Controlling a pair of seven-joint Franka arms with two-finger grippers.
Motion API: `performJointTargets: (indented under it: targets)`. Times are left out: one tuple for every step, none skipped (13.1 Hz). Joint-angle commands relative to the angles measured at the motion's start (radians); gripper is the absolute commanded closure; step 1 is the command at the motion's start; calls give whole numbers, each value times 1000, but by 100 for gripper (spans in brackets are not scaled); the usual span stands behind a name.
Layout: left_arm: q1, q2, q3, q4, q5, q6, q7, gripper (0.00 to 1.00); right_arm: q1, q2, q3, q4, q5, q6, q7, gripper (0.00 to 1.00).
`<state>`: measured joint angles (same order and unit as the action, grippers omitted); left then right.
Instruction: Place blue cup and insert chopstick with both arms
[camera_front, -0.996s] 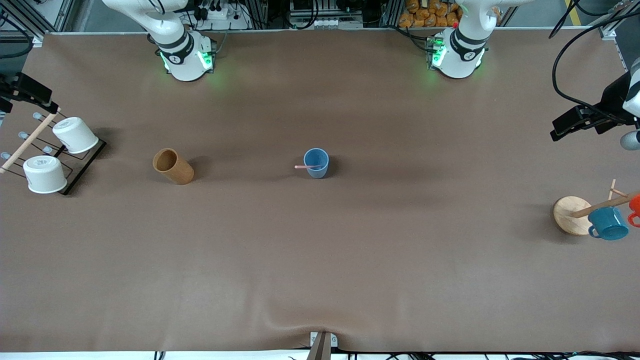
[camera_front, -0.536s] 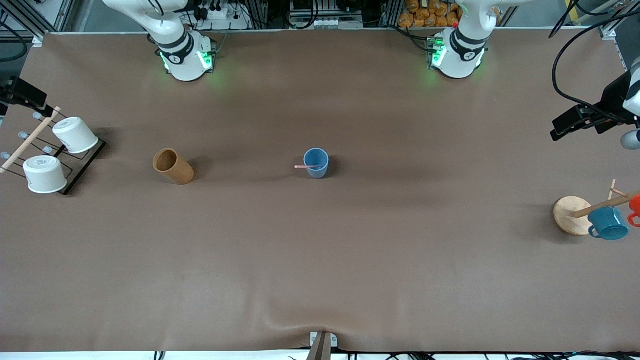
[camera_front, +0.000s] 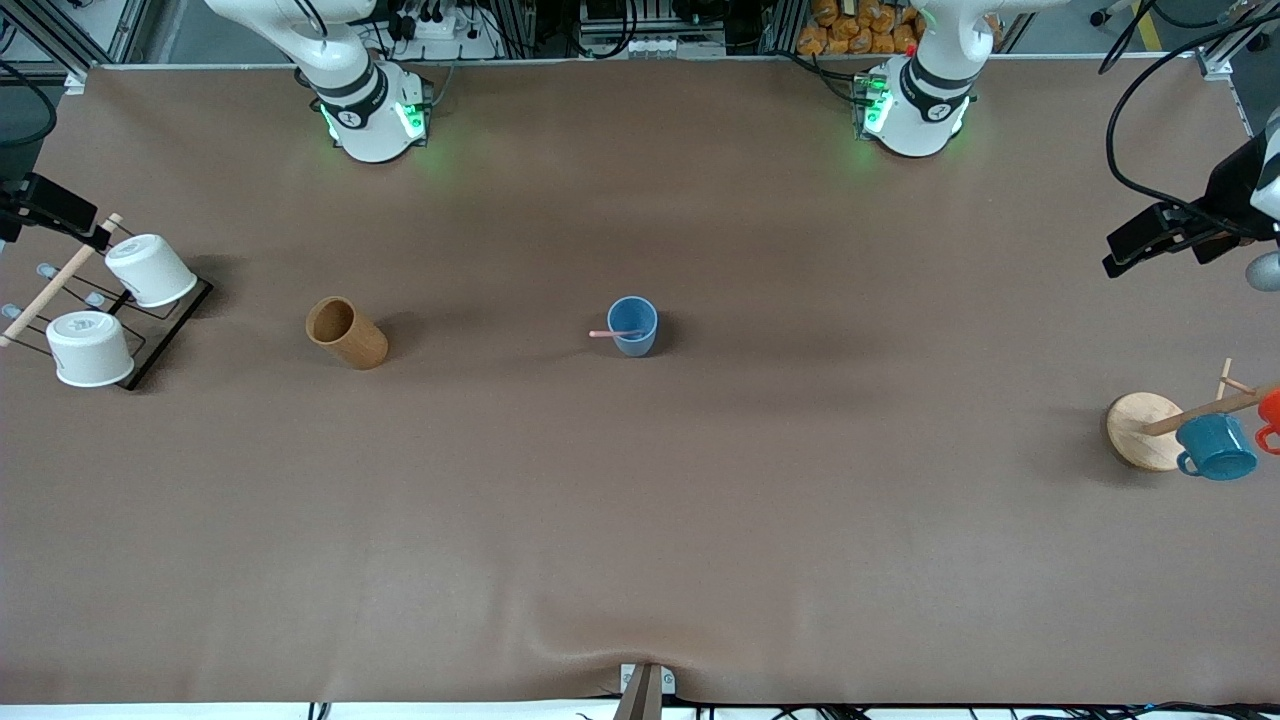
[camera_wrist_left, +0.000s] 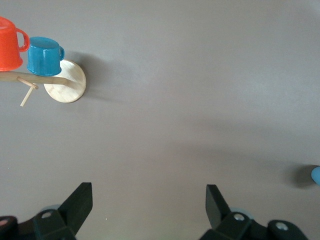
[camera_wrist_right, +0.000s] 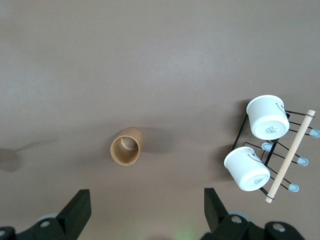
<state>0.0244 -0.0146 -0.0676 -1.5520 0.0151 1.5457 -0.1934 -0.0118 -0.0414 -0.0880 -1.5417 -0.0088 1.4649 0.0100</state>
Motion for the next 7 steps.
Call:
performJointTargets:
  targets:
    - [3, -27, -6, -3, 5, -30, 25, 0, -19, 12, 11, 26, 10, -14, 11, 0]
    - [5, -37, -3, -5, 3, -30, 25, 0, -19, 12, 11, 26, 12, -14, 11, 0]
    - [3, -41, -5, -5, 3, -33, 25, 0, -19, 12, 11, 26, 10, -12, 10, 0]
    - [3, -54, -3, -8, 3, -41, 25, 0, -19, 12, 11, 26, 10, -12, 10, 0]
    - [2, -56, -5, -10, 0, -45, 25, 0, -19, 12, 11, 26, 10, -12, 10, 0]
    - [0, -57, -6, -10, -15, -47, 25, 0, -19, 12, 11, 26, 10, -12, 10, 0]
    - [-1, -57, -14, -11, -23, -58, 25, 0, -19, 12, 11, 26, 10, -12, 10, 0]
